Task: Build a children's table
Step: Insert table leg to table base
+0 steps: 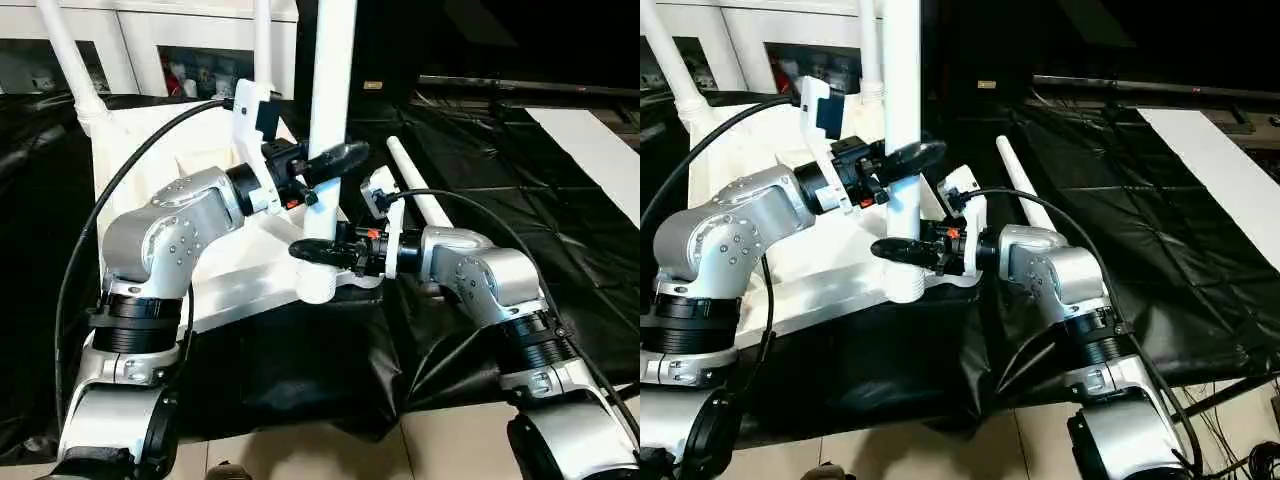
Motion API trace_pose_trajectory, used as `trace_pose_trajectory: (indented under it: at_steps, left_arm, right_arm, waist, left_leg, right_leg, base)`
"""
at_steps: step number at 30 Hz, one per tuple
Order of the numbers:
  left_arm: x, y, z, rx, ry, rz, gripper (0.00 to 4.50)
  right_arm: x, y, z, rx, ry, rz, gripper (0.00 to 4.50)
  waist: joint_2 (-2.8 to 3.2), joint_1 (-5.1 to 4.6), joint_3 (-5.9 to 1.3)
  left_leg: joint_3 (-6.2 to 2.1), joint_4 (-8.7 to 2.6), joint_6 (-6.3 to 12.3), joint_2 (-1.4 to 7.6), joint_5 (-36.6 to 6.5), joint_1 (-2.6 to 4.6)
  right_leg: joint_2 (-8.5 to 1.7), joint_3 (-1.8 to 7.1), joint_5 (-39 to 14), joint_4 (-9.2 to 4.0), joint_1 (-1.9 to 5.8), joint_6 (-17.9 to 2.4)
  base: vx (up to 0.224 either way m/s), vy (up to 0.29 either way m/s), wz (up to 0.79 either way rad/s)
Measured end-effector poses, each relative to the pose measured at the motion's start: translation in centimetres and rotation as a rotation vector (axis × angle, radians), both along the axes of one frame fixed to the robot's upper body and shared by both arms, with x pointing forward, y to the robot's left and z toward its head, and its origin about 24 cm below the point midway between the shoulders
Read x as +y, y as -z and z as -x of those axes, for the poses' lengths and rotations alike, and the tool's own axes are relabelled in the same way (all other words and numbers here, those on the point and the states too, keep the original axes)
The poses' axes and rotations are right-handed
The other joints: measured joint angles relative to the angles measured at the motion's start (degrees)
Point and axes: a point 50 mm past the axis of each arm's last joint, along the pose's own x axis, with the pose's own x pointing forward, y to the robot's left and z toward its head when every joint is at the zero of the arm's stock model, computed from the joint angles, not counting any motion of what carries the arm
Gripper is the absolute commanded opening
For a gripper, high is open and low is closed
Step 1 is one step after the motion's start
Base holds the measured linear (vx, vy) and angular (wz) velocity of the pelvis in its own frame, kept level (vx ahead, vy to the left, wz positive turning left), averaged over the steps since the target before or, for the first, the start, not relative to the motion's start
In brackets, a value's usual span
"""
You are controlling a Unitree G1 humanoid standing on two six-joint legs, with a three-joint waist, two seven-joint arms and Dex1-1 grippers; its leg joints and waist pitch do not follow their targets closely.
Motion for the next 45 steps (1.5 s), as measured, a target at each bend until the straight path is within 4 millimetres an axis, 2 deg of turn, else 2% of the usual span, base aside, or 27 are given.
trace_pose_trajectory:
  at_steps: [2, 3, 10, 11, 15, 17, 19, 22, 26, 29, 30, 32, 33, 35, 36, 38, 40, 42, 44, 45]
  left_arm:
    - [0.0, 0.0, 0.0, 0.000, 0.002, -0.002, 1.83]
    - [-0.1, 0.0, 0.0, 0.001, 0.004, -0.004, 1.83]
    - [-0.1, 0.1, 0.0, 0.005, 0.006, -0.007, 1.83]
    - [-0.1, 0.1, 0.0, 0.009, 0.007, -0.009, 2.53]
    - [0.1, 0.5, 0.2, 0.049, 0.032, -0.024, 2.64]
    - [-0.1, 0.6, 0.3, 0.043, 0.031, -0.009, 2.94]
    - [-0.3, 0.5, 0.3, 0.019, 0.020, 0.022, 3.01]
    - [-0.5, -0.3, 0.2, -0.038, 0.004, 0.131, 3.01]
    - [0.4, -2.1, 0.2, -0.092, -0.006, 0.352, 3.01]
    - [2.4, -4.3, 0.3, -0.148, -0.014, 0.532, 3.01]
    - [3.3, -4.5, 0.3, -0.185, -0.029, 0.479, 3.01]
    - [4.3, -2.9, 0.5, -0.228, -0.053, 0.207, 3.01]
    - [4.6, -0.4, 0.6, -0.213, -0.045, -0.032, 3.01]
    - [4.2, 4.2, 1.1, -0.133, 0.026, -0.324, 3.01]
    - [3.6, 7.2, 1.6, -0.075, 0.099, -0.463, 3.01]
    - [2.2, 10.2, 2.3, -0.014, 0.180, -0.539, 3.01]
    - [1.2, 11.2, 2.1, 0.010, 0.192, -0.566, 2.83]
    - [1.2, 10.7, 0.9, -0.002, 0.152, -0.603, 2.65]
    - [1.6, 10.5, 0.2, -0.001, 0.111, -0.628, 2.62]
    - [1.6, 10.6, 0.0, 0.006, 0.100, -0.640, 2.62]
  right_arm:
    - [0.0, 0.0, 0.0, 0.004, -0.006, -0.002, 2.35]
    - [0.0, 0.1, 0.1, 0.010, -0.008, -0.002, 2.12]
    - [0.1, 0.1, 0.1, 0.013, -0.020, -0.004, 1.92]
    - [0.1, 0.1, 0.1, 0.014, -0.019, -0.004, 1.91]
    - [0.0, 0.4, 0.0, 0.033, 0.001, -0.011, 1.89]
    - [-0.2, 0.3, -0.2, 0.032, 0.020, -0.020, 1.88]
    - [-0.5, 0.2, -0.3, 0.028, 0.043, -0.032, 1.87]
    - [-0.9, -0.2, -0.6, 0.012, 0.078, -0.059, 1.87]
    - [-1.7, -0.3, -1.1, -0.004, 0.146, -0.075, 1.87]
    - [-3.0, 0.0, -2.1, -0.035, 0.293, -0.072, 1.86]
    - [-3.9, 0.3, -2.6, -0.065, 0.361, -0.027, 1.86]
    - [-5.8, 0.5, -3.1, -0.110, 0.447, 0.060, 1.86]
    - [-7.0, 0.4, -3.3, -0.129, 0.493, 0.102, 1.86]
    - [-7.9, 0.1, -3.4, -0.149, 0.525, 0.118, 1.86]
    - [-8.0, -0.1, -3.4, -0.159, 0.524, 0.121, 1.86]
    - [-8.1, -0.2, -3.3, -0.168, 0.518, 0.125, 1.86]
    - [-8.2, -0.6, -3.1, -0.186, 0.502, 0.131, 1.86]
    - [-8.8, -0.7, -2.7, -0.207, 0.498, 0.148, 1.86]
    - [-8.8, -0.7, -2.5, -0.212, 0.499, 0.152, 1.86]
    - [-8.9, -0.4, -2.4, -0.207, 0.503, 0.155, 1.86]
  waist:
    - [0.00, 0.01, 0.00]
    - [0.00, 0.03, 0.00]
    - [0.00, 0.03, 0.00]
    - [0.00, 0.02, 0.00]
    - [0.00, 0.00, 0.00]
    - [0.00, 0.07, 0.00]
    - [-0.03, 0.18, 0.01]
    - [-0.13, 0.18, 0.02]
    - [-0.30, 0.01, 0.02]
    - [-0.40, -0.04, -0.01]
    - [-0.40, -0.03, -0.01]
    - [-0.36, 0.00, -0.03]
    - [-0.36, 0.07, -0.03]
    - [-0.36, 0.25, -0.03]
    - [-0.36, 0.26, -0.02]
    - [-0.37, 0.30, -0.02]
    - [-0.31, 0.14, 0.02]
    - [-0.21, 0.07, 0.01]
    - [0.13, -0.17, -0.06]
    - [0.54, -0.37, -0.15]
  left_leg:
    - [0.00, 0.00, 0.00, 0.00, 0.00, 0.00]
    - [0.00, 0.00, 0.00, 0.00, 0.01, 0.00]
    - [0.00, 0.00, -0.02, 0.00, 0.02, 0.00]
    - [0.00, 0.00, -0.02, 0.00, 0.02, 0.00]
    - [0.00, 0.00, -0.05, 0.00, 0.04, 0.00]
    - [0.00, 0.00, -0.05, 0.00, 0.04, -0.01]
    - [0.00, 0.01, -0.02, 0.00, 0.06, -0.03]
    - [0.00, 0.01, 0.02, -0.01, 0.09, -0.04]
    - [0.01, 0.01, 0.03, 0.00, 0.15, -0.03]
    - [0.01, 0.01, 0.00, -0.01, 0.18, -0.02]
    - [0.02, 0.00, -0.01, -0.01, 0.20, 0.00]
    - [0.02, -0.02, 0.00, -0.01, 0.20, 0.03]
    - [0.03, -0.03, 0.00, -0.02, 0.20, 0.02]
    - [0.03, -0.01, 0.02, -0.03, 0.20, -0.05]
    - [0.06, 0.01, 0.05, -0.05, 0.19, -0.09]
    - [0.05, 0.06, 0.17, -0.07, 0.30, -0.39]
    - [0.06, 0.06, 0.13, -0.06, 0.41, -0.41]
    - [0.05, 0.01, 0.01, -0.05, 0.53, -0.32]
    - [0.05, -0.01, -0.06, -0.04, 0.55, -0.23]
    - [0.06, 0.00, -0.10, -0.05, 0.53, -0.20]
  right_leg:
    - [0.00, 0.00, 0.00, 0.00, 0.00, 0.00]
    - [0.00, 0.00, 0.00, 0.00, 0.00, 0.00]
    - [0.00, 0.00, 0.02, 0.00, 0.00, -0.01]
    - [0.00, 0.00, 0.02, 0.00, 0.00, -0.01]
    - [0.00, 0.00, 0.03, 0.01, -0.02, -0.02]
    - [0.00, 0.00, 0.04, 0.01, -0.01, -0.02]
    - [0.00, -0.01, 0.05, 0.00, -0.02, -0.01]
    - [-0.01, 0.00, 0.08, 0.00, -0.01, -0.02]
    - [0.00, 0.00, 0.12, 0.02, -0.03, -0.06]
    - [0.00, 0.01, 0.14, 0.05, -0.05, -0.07]
    - [0.01, 0.02, 0.15, 0.06, -0.05, -0.07]
    - [0.00, 0.03, 0.15, 0.03, -0.04, -0.06]
    - [-0.01, 0.03, 0.16, 0.00, -0.05, -0.02]
    - [-0.04, 0.02, 0.19, -0.02, -0.07, 0.04]
    - [-0.07, 0.05, 0.24, -0.05, -0.10, 0.12]
    - [-0.09, 0.04, 0.31, -0.03, -0.33, 0.21]
    - [-0.08, 0.04, 0.42, 0.04, -0.38, 0.17]
    - [-0.03, 0.00, 0.49, 0.05, -0.35, 0.08]
    - [-0.03, 0.07, 0.56, 0.05, -0.31, 0.06]
    - [-0.04, 0.13, 0.65, 0.00, -0.28, 0.04]
  base:
    - [0.000, 0.000, 0.00]
    - [0.000, 0.000, 0.00]
    - [0.000, 0.000, 0.00]
    - [0.000, 0.000, 0.00]
    - [0.000, 0.000, 0.00]
    - [0.000, 0.000, 0.00]
    - [0.000, 0.000, 0.00]
    - [0.000, 0.000, 0.00]
    - [0.000, 0.000, 0.00]
    - [0.000, 0.000, 0.00]
    - [0.000, 0.000, 0.00]
    - [0.000, 0.000, 0.00]
    - [0.000, 0.000, 0.00]
    - [0.000, 0.000, 0.00]
    - [0.000, 0.000, 0.00]
    - [0.000, 0.000, 0.00]
    - [0.000, 0.000, 0.00]
    - [0.000, 0.000, 0.00]
    - [0.000, 0.000, 0.00]
    - [0.000, 0.000, 0.00]
